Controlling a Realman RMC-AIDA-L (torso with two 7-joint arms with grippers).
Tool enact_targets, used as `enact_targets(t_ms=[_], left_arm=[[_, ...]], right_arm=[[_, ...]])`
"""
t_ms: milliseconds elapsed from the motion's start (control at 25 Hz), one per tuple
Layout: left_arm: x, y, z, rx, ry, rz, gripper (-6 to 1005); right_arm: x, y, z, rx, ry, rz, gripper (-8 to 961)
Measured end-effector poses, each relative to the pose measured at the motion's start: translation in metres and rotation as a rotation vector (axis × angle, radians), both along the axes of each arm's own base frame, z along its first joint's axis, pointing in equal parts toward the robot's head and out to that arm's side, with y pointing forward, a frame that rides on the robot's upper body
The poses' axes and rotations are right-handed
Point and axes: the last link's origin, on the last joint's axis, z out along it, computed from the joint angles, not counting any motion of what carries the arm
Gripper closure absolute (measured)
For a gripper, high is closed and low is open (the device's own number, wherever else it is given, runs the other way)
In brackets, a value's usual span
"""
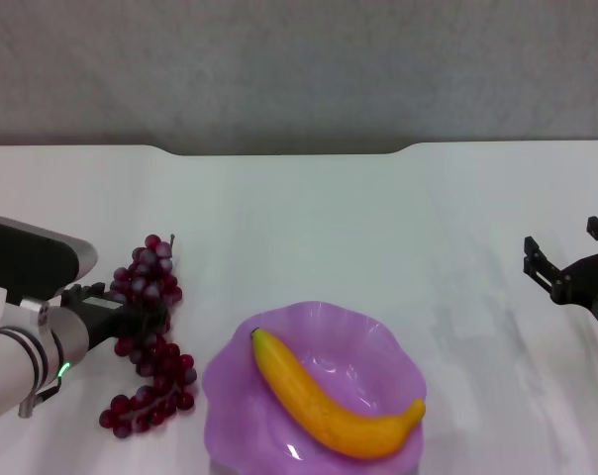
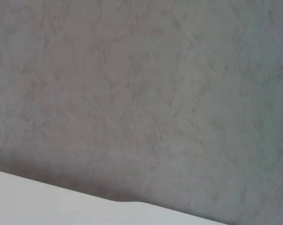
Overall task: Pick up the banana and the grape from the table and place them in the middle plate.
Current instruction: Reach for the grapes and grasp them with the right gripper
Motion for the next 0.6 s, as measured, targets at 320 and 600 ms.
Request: enact_targets(t_ms=[320, 600], left_arm=[[-0.0086, 0.0027, -0.0008, -0.04, 0.026, 0.082, 106], [-0.0075, 0.0064, 0.0001, -0.059, 0.032, 0.116, 121]], right_arm=[[-0.0007, 0.001, -0.0002, -0.002, 0.0, 0.001, 73], [-0.0013, 0.0011, -0.0003, -0.001, 0.001, 0.003, 74]])
